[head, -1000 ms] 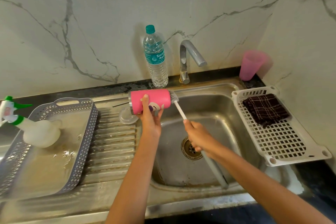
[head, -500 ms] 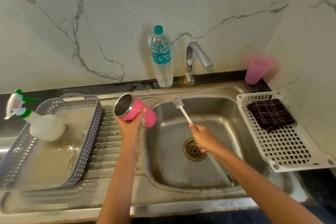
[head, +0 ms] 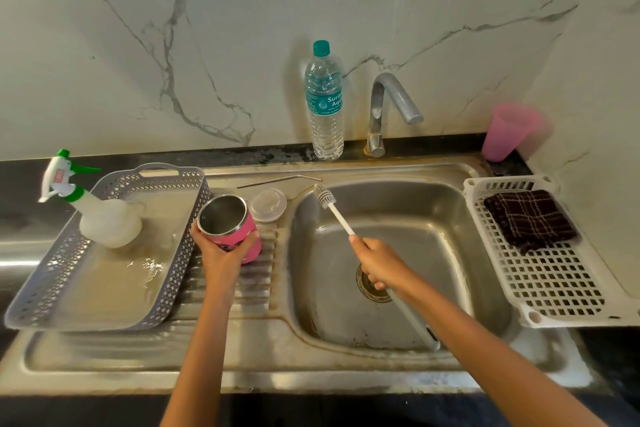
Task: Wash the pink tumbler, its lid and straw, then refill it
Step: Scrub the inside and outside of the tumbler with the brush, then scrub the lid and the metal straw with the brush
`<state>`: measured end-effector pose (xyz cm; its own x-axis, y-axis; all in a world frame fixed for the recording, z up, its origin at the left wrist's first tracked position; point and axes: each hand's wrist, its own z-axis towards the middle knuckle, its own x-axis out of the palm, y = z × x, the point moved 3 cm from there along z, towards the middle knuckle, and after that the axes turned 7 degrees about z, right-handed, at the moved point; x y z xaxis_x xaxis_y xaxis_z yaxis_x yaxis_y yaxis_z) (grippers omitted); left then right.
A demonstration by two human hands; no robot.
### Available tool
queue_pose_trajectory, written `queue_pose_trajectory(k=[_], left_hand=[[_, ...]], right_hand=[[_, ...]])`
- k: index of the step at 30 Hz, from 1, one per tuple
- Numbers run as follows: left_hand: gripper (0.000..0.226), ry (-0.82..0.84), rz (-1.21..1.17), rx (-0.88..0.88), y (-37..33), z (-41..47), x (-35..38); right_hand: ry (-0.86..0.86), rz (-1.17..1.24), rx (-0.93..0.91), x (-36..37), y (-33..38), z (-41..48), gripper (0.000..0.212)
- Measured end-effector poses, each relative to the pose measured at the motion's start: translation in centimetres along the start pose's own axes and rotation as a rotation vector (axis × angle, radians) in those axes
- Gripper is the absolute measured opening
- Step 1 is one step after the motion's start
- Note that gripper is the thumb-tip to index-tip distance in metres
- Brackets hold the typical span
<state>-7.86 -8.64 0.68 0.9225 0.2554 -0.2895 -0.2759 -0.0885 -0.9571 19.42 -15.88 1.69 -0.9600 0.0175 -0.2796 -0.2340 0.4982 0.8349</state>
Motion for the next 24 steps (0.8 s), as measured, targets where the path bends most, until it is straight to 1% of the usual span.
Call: queue_pose_trajectory(k=[3, 5, 6, 8, 9, 11, 12, 13, 15, 17, 20, 22, 24], left_hand=[[0.122, -0.014, 0.006, 0.024, 0.1, -0.2, 0.1], [0.125, -0.073, 0.0, 0.02, -0.3, -1.5, -0.1], [0.123, -0.125, 0.019, 0.02, -0.6, -2.6, -0.3], [0.109, -0.238, 0.098, 0.068, -1.3, -5.5, -0.4], [0.1, -0.28, 0.152, 0.134, -1.5, -6.9, -0.3], [0.082, -0.299, 0.301, 0.378, -2.0, -9.0, 0.5], [0.075, -0.265, 0.378, 0.507, -1.8, -9.5, 1.3], [0.071, -0.207, 0.427, 0.599, -1.6, -9.6, 2.2], [0.065, -0.077, 0.45, 0.664, -1.5, -9.3, 4.3], [0.061, 0.012, 0.497, 0.68, -1.9, -8.0, 6.5], [0.066, 0.101, 0.658, 0.565, -2.0, -3.8, 9.5], [0.072, 0.09, 0.83, 0.483, -2.0, -0.4, 11.0], [0.077, 0.03, 1.042, 0.395, -2.1, 2.5, 11.9]], right_hand=[[0.021, 0.006, 0.006, 0.0, 0.0, -0.3, 0.037], [0.031, 0.022, 0.011, -0.1, -0.1, -0.4, 0.037], [0.031, 0.032, 0.013, -0.2, -0.1, -0.5, 0.037], [0.031, 0.058, 0.019, -0.3, -0.2, -0.5, 0.036], [0.03, 0.067, 0.023, -0.3, -0.2, -0.5, 0.036], [0.028, 0.071, 0.032, -0.3, -0.3, -0.4, 0.036], [0.029, 0.07, 0.036, -0.2, -0.4, -0.3, 0.037], [0.03, 0.067, 0.039, -0.1, -0.4, -0.2, 0.037], [0.034, 0.065, 0.038, 0.0, -0.5, -0.1, 0.037], [0.035, 0.066, 0.037, -0.1, -0.6, 0.0, 0.037], [0.02, 0.092, 0.062, -0.3, -1.1, 0.1, 0.035], [0.002, 0.102, 0.085, -0.6, -1.5, 0.1, 0.034], [-0.004, 0.089, 0.099, -1.0, -1.8, 0.1, 0.032]])
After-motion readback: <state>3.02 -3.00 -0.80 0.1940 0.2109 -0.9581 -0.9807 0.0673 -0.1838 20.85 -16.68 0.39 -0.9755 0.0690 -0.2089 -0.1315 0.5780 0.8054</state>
